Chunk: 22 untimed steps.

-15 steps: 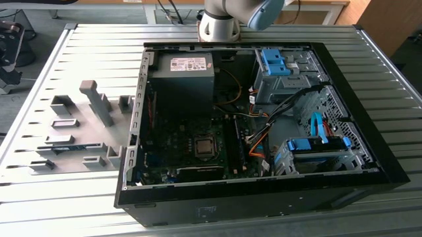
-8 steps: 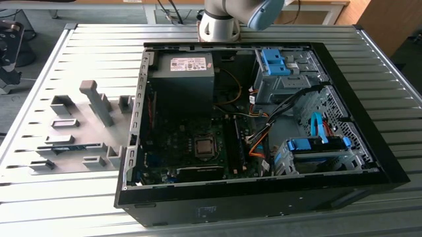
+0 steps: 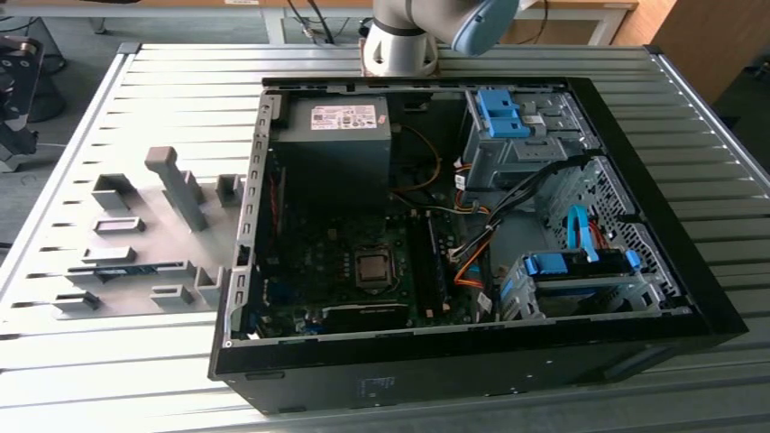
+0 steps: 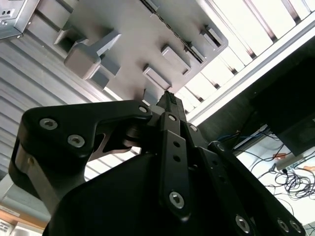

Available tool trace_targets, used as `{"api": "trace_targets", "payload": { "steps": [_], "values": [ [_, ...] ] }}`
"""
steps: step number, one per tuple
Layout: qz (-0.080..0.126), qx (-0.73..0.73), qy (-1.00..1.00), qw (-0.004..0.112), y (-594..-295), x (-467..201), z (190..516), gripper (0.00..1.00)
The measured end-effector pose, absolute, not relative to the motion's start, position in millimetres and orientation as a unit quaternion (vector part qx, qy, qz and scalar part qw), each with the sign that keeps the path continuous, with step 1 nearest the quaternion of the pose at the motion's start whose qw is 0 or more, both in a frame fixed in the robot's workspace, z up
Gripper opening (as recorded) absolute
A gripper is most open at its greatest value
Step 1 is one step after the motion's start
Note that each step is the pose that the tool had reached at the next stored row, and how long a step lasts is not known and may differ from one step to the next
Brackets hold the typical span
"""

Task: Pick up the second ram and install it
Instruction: 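Pick up the second ram and move it above second insertion slot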

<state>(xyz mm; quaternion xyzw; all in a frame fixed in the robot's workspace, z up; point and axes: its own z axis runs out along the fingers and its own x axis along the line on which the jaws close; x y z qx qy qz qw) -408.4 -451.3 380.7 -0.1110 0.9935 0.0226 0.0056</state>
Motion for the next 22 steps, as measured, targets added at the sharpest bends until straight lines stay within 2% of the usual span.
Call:
{"api": "trace_targets", "payload": {
  "steps": [22],
  "values": [
    [0.023, -0.203, 0.979, 0.003, -451.3, -408.8, 380.7, 0.10]
  ]
}}
